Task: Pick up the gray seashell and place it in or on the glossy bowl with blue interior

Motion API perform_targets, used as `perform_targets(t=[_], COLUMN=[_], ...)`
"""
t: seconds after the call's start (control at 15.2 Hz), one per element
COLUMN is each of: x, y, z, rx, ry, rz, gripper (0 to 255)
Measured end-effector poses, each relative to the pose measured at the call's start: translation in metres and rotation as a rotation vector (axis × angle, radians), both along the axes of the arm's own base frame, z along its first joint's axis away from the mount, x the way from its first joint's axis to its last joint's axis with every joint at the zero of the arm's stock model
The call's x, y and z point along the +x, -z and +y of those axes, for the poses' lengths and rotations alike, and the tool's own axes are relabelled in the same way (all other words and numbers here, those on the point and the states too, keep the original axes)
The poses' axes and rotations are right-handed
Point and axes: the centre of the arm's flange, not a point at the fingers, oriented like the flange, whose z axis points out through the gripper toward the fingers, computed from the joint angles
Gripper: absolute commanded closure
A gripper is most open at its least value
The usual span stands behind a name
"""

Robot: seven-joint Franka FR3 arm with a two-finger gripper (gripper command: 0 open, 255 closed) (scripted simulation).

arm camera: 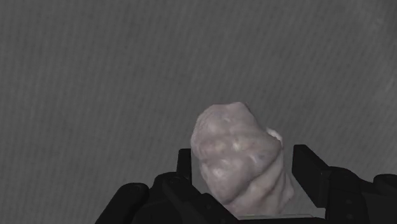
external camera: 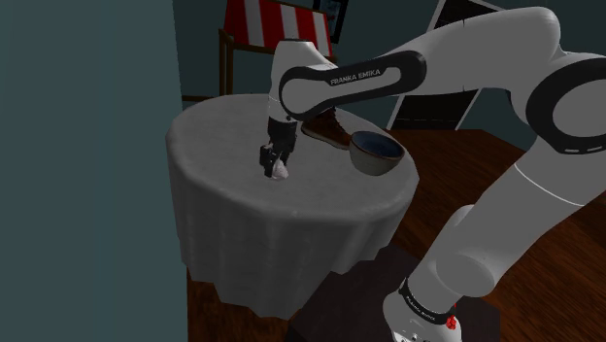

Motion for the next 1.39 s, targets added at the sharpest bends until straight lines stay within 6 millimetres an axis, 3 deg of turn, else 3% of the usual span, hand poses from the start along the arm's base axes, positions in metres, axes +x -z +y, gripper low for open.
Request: perform_targets(t=[0.66,1.39], x=[0.0,-0.001], y=[-0.002,-0.057], z=[-0.001,0.0], rx=[-0.001,-0.001], ry=[0.0,0.0], rz=[0.001,0.001], gripper=[255,255])
